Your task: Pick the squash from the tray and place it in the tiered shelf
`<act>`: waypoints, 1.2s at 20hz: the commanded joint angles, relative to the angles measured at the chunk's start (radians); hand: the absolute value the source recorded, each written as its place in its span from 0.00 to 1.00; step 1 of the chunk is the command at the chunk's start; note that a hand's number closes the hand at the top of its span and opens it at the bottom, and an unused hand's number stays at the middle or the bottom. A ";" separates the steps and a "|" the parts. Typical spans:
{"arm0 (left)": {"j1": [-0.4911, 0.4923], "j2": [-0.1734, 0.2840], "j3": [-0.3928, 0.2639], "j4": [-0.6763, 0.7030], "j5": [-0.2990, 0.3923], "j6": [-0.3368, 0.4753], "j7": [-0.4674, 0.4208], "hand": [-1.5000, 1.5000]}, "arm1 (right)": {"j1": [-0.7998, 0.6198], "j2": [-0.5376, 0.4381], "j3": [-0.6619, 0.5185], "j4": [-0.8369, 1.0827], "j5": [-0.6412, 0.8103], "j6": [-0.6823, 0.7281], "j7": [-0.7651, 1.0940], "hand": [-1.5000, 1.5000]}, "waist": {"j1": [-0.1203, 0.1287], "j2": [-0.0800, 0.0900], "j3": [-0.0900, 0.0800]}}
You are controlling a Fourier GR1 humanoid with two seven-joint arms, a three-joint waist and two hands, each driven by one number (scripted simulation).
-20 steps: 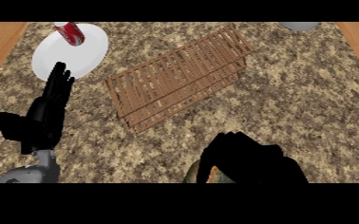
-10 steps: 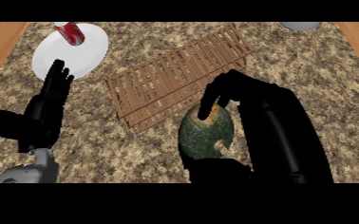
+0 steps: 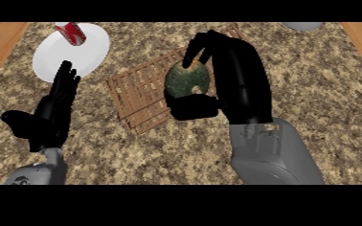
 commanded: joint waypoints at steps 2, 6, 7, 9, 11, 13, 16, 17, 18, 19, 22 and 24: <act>0.020 -0.012 -0.015 -0.043 -0.015 0.000 0.029 0.50 | 0.010 0.001 -0.027 0.121 -0.001 -0.097 -0.127 1.00 | -0.004 -0.002 0.000; 0.074 0.023 0.027 -0.101 0.036 -0.053 0.017 0.50 | -0.050 0.001 -0.023 0.277 -0.012 -0.134 -0.182 1.00 | 0.003 -0.002 0.000; 0.004 0.036 0.048 -0.038 0.052 -0.058 0.054 0.50 | -0.108 0.001 -0.011 0.373 -0.011 -0.168 -0.182 1.00 | 0.005 0.000 0.000; 0.058 0.047 0.053 -0.081 0.064 -0.082 0.017 0.50 | -0.059 0.001 -0.090 0.369 -0.076 -0.290 -0.217 1.00 | 0.011 0.002 0.000; 0.016 0.044 0.058 -0.060 0.048 -0.060 0.047 0.50 | -0.092 0.001 -0.086 0.402 -0.143 -0.304 -0.192 1.00 | 0.006 0.001 0.000; -0.041 0.048 0.069 -0.011 0.053 -0.064 0.055 0.50 | -0.177 0.001 -0.075 0.470 -0.196 -0.266 -0.174 0.00 | 0.003 0.001 0.000; 0.083 0.007 0.032 -0.018 0.019 -0.063 -0.052 0.50 | -0.196 0.001 -0.139 0.596 -0.216 -0.245 -0.312 0.00 | 0.007 0.002 0.000; 0.034 0.006 0.029 -0.055 0.009 -0.042 0.017 0.50 | -0.177 0.001 -0.103 0.547 -0.233 -0.259 -0.266 0.00 | 0.000 -0.001 0.000; -0.004 0.009 0.043 -0.022 0.016 -0.038 0.031 0.50 | -0.177 0.001 -0.107 0.520 -0.263 -0.248 -0.257 0.00 | -0.002 -0.001 0.000; 0.014 0.002 0.027 -0.001 0.013 -0.055 -0.006 0.50 | -0.153 0.001 -0.138 0.570 -0.261 -0.258 -0.363 0.00 | -0.002 0.000 0.000; -0.022 -0.024 0.025 0.044 -0.025 -0.006 -0.025 0.50 | -0.157 0.001 -0.101 0.518 -0.305 -0.292 -0.344 0.00 | -0.005 -0.001 0.000; 0.035 -0.013 0.028 -0.041 -0.006 -0.028 0.000 0.50 | -0.133 0.001 -0.133 0.458 -0.304 -0.270 -0.362 0.00 | -0.006 -0.003 0.000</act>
